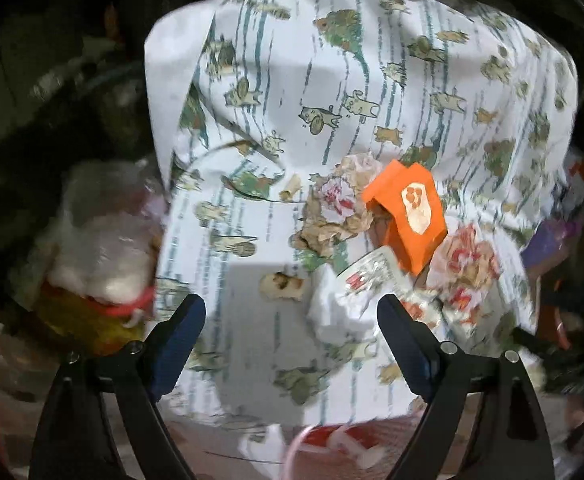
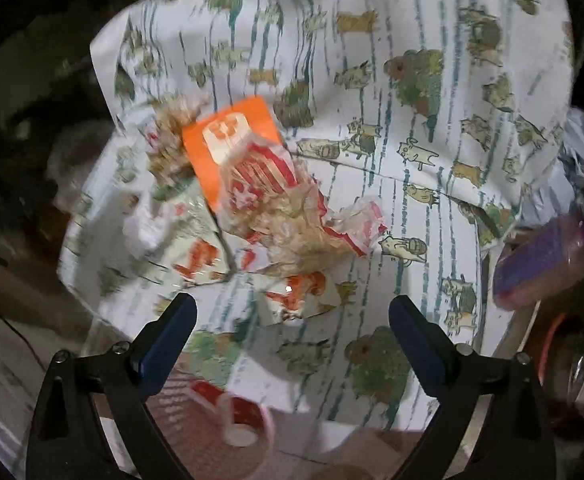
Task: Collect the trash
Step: 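Grasp the crumpled paper wrapper with the right tool while the left reaches the tissue, then lift the wrapper with the right tool while the left grasps the white tissue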
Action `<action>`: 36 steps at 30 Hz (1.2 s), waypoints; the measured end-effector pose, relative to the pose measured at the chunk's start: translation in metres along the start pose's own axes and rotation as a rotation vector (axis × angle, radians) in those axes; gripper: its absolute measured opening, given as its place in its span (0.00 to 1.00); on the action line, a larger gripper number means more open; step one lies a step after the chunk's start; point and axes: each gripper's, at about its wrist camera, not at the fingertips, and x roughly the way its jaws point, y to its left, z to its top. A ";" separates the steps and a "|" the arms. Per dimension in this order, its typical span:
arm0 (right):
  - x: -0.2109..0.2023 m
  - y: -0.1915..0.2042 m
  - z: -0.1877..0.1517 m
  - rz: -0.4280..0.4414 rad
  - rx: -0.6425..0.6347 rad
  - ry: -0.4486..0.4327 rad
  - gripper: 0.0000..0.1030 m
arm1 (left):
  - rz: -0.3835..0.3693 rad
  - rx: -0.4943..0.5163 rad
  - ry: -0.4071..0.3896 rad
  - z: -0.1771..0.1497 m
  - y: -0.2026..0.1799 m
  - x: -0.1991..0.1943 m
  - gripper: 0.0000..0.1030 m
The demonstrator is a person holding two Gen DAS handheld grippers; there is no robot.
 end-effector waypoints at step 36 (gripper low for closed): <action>0.041 -0.030 0.040 0.075 0.247 0.004 0.23 | 0.132 0.187 0.205 -0.008 -0.059 0.109 1.00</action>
